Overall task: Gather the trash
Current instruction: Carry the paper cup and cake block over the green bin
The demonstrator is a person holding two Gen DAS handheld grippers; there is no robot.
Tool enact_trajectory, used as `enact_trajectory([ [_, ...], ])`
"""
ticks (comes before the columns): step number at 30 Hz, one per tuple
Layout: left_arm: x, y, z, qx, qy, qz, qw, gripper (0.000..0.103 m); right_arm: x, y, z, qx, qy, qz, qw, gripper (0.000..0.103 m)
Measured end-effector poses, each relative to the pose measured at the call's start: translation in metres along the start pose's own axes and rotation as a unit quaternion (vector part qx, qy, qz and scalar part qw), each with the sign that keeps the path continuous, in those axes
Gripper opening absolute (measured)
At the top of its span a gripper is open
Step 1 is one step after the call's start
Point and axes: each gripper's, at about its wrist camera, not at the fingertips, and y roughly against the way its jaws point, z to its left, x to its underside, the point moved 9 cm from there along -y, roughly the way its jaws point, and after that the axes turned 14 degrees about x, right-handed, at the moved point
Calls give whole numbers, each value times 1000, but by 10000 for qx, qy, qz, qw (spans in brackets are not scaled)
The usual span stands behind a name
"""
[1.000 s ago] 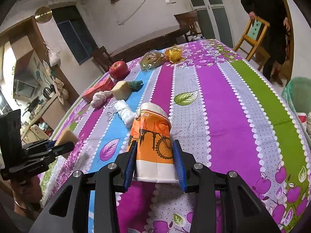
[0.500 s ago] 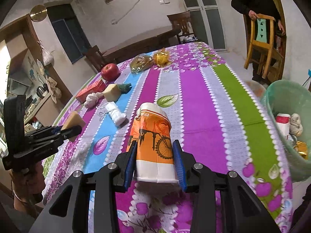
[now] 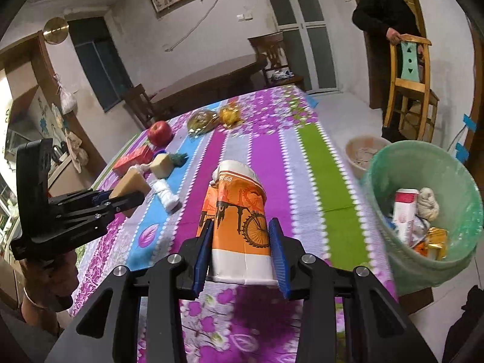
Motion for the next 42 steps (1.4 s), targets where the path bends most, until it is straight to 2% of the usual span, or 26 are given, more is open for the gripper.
enact_trajectory([
  [10,-32,-39,-35,-7,-173,98,9998,25,-15,23,-54,570,19,-83,9983,38],
  [17,-49,-65,-64,-103,-543,212,9982,25,-22,32,-96,888,-121,-143,9959,38],
  [25,-73,-97,-108,-15,-985,282,9947,25,-26,37,-158,1344,-371,-75,9902,38],
  [35,-103,-145,-177,359,-1514,346,9872,25,-36,47,-250,2042,-652,90,9767,38],
  [42,-117,-175,-216,626,-1832,441,9801,25,-38,43,-292,2395,-706,305,9678,38],
])
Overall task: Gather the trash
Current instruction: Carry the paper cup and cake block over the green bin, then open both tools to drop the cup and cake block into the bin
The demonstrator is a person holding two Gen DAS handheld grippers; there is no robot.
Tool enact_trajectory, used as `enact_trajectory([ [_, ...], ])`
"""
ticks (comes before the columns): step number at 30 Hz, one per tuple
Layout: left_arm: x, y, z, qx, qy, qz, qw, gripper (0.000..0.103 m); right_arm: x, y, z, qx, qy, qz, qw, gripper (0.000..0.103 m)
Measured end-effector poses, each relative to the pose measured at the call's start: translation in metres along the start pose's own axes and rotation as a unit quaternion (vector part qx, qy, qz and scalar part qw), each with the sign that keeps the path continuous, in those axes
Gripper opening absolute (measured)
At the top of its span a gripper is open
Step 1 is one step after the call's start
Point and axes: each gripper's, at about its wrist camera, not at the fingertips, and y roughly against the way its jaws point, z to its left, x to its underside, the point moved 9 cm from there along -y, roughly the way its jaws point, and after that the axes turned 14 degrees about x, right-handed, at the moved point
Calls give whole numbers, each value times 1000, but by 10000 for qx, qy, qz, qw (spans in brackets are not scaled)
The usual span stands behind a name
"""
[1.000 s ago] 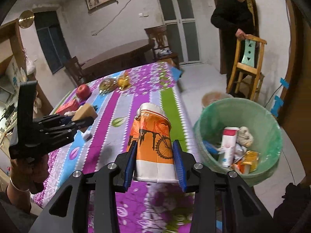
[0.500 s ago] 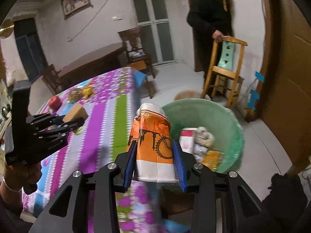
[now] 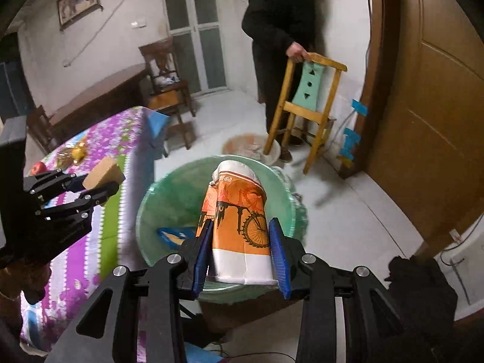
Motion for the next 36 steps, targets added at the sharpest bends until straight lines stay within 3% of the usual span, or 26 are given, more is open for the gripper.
enact_trajectory([
  [5,-16,-22,-14,453,-314,233,9982,26,-4,-23,-8,180,77,403,9990,38],
  [12,-23,-46,-14,1017,-331,515,9929,25,-7,-48,-2,165,214,766,9967,38],
  [23,-7,-78,-6,1070,-325,848,9901,26,-8,-67,21,283,445,840,9951,38],
  [36,-5,-86,1,1133,-189,903,9893,26,-11,-84,47,114,511,952,9941,38],
])
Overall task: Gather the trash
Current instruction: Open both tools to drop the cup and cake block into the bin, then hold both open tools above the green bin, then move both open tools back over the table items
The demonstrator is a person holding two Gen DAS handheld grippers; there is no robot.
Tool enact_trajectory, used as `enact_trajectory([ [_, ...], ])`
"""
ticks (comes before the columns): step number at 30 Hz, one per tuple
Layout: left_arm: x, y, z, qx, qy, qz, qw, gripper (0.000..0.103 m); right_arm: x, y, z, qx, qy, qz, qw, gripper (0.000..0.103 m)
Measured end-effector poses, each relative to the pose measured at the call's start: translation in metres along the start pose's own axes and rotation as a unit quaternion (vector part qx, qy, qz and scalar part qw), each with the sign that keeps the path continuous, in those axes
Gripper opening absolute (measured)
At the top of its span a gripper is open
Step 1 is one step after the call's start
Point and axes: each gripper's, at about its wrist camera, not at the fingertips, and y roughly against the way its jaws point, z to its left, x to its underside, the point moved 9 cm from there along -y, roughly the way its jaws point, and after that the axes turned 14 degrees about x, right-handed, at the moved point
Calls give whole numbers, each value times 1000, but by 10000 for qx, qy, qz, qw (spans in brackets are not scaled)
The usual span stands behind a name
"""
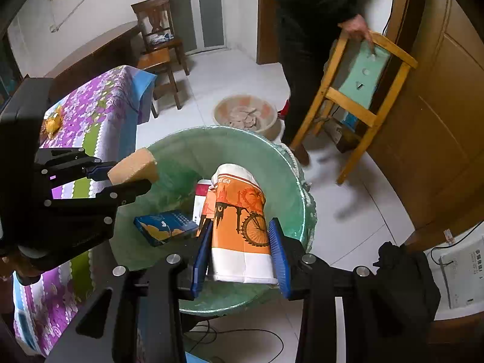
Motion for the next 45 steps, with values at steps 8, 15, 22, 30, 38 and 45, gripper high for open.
enact_trajectory([
  [8,-3,0,3,-204,17,-54,9998,58,-3,-6,1,2,-69,-49,10000,55],
  [15,7,9,7,-350,71,-139,9993,58,2,-10,5,29,-49,-41,10000,55],
  [22,33,34,9,-620,166,-391,9972,60,15,-4,7,-162,-237,-117,9995,58],
  [30,87,90,-6,-613,211,-1147,9913,76,37,26,17,-853,-974,-576,9899,91],
  [38,162,165,22,-878,1136,-2191,9651,81,71,52,46,-2391,-2230,-844,9413,98],
  [45,237,236,61,-1536,1475,-2344,9485,82,89,54,114,-2881,-1961,-635,9352,98],
])
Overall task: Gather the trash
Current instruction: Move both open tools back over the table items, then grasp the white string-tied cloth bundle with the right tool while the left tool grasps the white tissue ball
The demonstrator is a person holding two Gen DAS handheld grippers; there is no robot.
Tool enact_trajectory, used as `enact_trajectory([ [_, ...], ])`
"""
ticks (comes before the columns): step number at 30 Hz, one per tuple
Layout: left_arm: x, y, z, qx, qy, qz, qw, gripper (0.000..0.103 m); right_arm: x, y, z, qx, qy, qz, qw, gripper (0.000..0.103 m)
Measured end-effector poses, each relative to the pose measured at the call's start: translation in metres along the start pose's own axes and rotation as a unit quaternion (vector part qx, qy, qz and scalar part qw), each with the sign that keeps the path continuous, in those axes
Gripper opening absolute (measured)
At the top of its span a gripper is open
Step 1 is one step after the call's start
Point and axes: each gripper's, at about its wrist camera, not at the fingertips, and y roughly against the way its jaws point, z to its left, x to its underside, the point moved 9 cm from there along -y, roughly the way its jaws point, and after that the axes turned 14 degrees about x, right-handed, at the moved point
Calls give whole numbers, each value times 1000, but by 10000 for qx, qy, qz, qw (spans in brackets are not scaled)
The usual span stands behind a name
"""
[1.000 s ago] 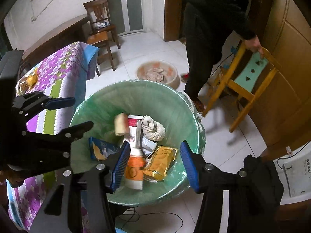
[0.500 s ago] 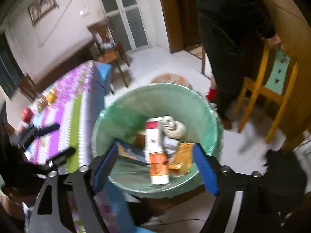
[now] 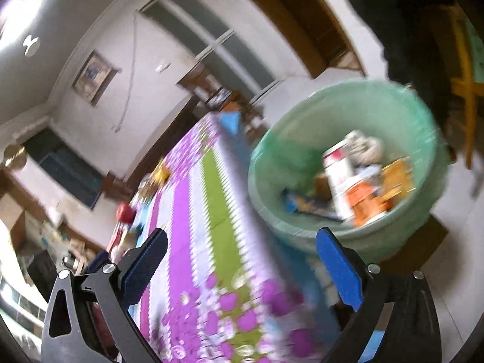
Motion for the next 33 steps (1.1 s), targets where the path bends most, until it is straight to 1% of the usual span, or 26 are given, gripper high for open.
enact_trajectory([
  [3,9,34,40,-475,91,-137,9987,82,17,-14,32,-168,257,181,9994,98],
  [5,16,57,77,-902,272,-229,9953,82,30,-25,56,-355,405,404,9977,98],
  [6,17,64,90,-1031,367,-251,9937,82,39,-32,73,-469,534,552,9959,98],
  [7,20,74,112,-1184,547,-286,9910,82,45,-38,86,-505,695,625,9943,98],
  [8,22,82,129,-1254,709,-304,9891,82,52,-41,99,-492,925,658,9923,98],
  [9,24,86,147,-1270,855,-268,9879,82,60,-49,118,-405,1296,649,9886,98],
  [11,26,88,172,-1124,947,-119,9891,82,71,-57,147,-339,1842,646,9802,98],
  [12,27,84,184,-951,902,25,9914,82,78,-63,166,-336,2185,695,9728,98],
  [14,30,73,200,-855,741,295,9931,82,90,-75,205,-409,2844,779,9547,98],
  [16,31,60,210,-686,515,508,9950,82,97,-84,232,-423,3211,742,9432,98],
  [17,33,53,214,-626,423,582,9954,82,102,-88,251,-541,3462,714,9339,98],
  [19,37,41,227,-617,411,721,9946,82,109,-96,275,-546,3837,618,9198,97],
  [20,39,33,233,-539,490,809,9941,81,113,-100,288,-516,4039,587,9115,93],
  [21,40,27,239,-540,573,851,9933,80,120,-108,300,-474,4305,585,8994,87],
  [22,42,22,246,-554,658,866,9925,76,122,-116,306,-430,4470,609,8914,84],
  [23,45,19,248,-495,746,950,9914,71,126,-122,312,-384,4599,642,8848,79],
  [24,47,16,249,-413,860,1020,9902,68,132,-130,320,-382,4750,725,8762,77],
  [25,48,13,251,-361,958,1053,9892,64,134,-136,322,-368,4826,748,8719,77],
  [26,48,12,251,-324,999,1043,9890,63,137,-140,324,-345,4917,755,8668,73],
  [27,47,13,251,-296,1018,1009,9892,62,140,-145,327,-322,5040,782,8596,66],
  [29,48,15,251,-295,1061,979,9891,55,145,-154,330,-232,5200,850,8496,61],
  [30,49,14,253,-298,1105,973,9887,53,147,-158,331,-178,5252,874,8463,58],
  [32,51,17,259,-282,1315,921,9866,38,150,-160,331,-171,5271,885,8450,55],
  [33,52,17,263,-240,1461,887,9850,37,151,-161,332,-180,5270,878,8451,53],
])
